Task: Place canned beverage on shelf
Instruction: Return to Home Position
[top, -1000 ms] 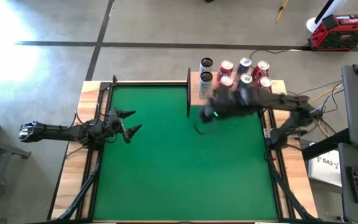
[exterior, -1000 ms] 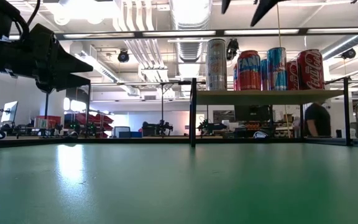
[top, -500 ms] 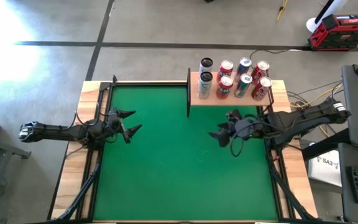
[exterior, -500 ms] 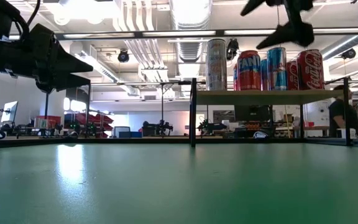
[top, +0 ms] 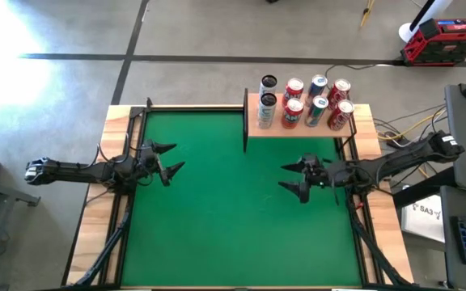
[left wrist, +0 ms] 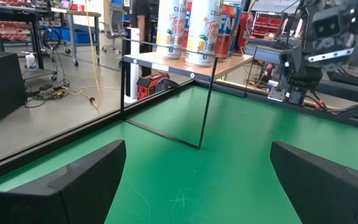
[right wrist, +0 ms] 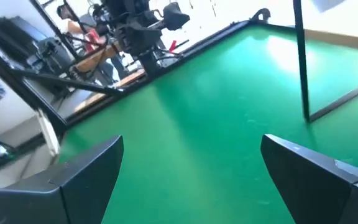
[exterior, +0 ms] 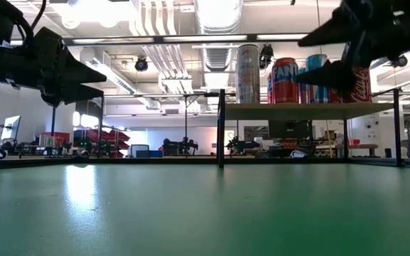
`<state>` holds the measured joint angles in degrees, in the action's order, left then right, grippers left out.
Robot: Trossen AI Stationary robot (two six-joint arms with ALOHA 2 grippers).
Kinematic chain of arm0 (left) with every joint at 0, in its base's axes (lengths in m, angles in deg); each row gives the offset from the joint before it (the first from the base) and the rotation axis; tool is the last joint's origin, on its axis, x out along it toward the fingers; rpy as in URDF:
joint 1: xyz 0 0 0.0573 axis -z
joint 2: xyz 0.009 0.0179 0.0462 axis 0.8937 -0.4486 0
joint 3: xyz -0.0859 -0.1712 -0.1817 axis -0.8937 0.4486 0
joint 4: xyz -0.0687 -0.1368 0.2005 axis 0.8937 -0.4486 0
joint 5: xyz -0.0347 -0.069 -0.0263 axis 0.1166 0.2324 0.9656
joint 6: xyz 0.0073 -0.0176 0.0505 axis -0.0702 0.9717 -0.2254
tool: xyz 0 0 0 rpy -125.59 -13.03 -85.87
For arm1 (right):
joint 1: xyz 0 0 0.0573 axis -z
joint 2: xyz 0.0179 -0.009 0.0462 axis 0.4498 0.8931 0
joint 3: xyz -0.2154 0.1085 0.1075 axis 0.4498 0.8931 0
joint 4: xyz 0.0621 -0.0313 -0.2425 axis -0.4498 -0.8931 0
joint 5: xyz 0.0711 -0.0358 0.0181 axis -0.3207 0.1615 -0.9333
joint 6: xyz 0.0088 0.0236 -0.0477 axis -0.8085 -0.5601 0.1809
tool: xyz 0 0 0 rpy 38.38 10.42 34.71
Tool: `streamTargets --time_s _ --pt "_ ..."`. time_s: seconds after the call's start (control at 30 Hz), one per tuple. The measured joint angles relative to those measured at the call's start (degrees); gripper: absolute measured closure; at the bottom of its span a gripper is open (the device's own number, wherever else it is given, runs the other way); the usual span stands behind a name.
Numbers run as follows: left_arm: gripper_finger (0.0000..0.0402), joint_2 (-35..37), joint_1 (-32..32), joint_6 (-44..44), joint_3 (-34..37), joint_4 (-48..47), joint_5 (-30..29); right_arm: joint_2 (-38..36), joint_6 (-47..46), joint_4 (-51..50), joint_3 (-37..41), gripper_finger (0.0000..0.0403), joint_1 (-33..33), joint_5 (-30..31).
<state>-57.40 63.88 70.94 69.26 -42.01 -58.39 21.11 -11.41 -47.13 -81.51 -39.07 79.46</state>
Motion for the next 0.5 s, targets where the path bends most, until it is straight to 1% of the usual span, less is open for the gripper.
streamTargets --time_s 0.07,0.13,0.23,0.3,0.37,0.5 --pt "0.0017 -0.01 0.00 0.00 0.00 0.00 0.01 0.42 5.37 4.87 2.65 0.0031 0.17 -0.07" --pt "0.0017 -0.01 0.00 0.00 -0.01 0.02 0.00 0.67 13.74 9.34 4.72 0.0031 0.27 -1.16" --pt "0.0017 -0.01 0.00 0.00 0.00 0.02 0.01 0.09 22.40 12.51 6.80 0.0031 0.36 -5.00" --pt "0.0017 -0.01 0.00 0.00 0.00 0.00 0.01 -1.11 25.02 12.80 7.38 0.0031 0.35 -6.27" --pt "0.0017 0.01 0.00 0.00 0.00 0.00 0.01 -2.48 26.30 12.50 8.04 0.0031 0.39 -6.03" --pt "0.0017 0.01 0.00 0.00 0.00 0.00 0.01 -4.88 26.30 12.27 10.30 0.0031 0.72 -5.40"
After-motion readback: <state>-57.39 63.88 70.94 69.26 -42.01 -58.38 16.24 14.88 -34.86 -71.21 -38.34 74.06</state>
